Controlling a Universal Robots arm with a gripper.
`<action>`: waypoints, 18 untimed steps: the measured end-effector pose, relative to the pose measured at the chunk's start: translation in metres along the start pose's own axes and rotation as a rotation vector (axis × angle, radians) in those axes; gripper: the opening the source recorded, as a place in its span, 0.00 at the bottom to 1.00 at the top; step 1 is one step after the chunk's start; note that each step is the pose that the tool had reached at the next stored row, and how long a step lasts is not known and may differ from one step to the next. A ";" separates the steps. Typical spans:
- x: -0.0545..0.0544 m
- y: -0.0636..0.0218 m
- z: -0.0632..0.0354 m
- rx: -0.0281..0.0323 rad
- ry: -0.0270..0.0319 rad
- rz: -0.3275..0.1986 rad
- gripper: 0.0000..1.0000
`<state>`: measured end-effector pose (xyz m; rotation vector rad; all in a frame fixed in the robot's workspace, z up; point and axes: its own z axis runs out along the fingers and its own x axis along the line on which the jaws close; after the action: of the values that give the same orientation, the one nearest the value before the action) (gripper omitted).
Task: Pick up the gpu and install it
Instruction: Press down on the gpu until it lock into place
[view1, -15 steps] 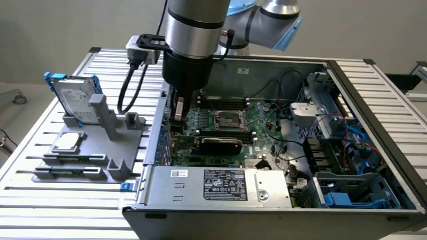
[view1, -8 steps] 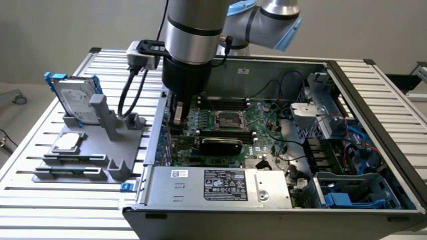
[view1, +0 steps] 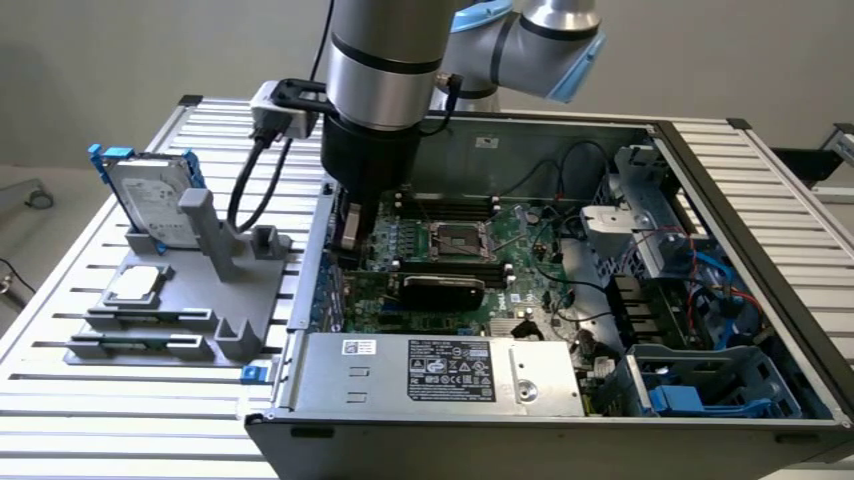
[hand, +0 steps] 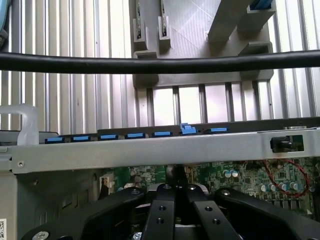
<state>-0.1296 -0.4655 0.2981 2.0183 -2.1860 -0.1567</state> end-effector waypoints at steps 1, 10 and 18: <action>0.000 0.0000 0.0000 -0.0002 -0.0008 0.004 0.11; -0.001 0.0001 0.0000 -0.0011 -0.0037 0.024 0.11; -0.002 -0.0001 -0.0002 -0.0007 0.0008 0.025 0.11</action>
<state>-0.1293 -0.4635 0.2981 1.9895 -2.2091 -0.1535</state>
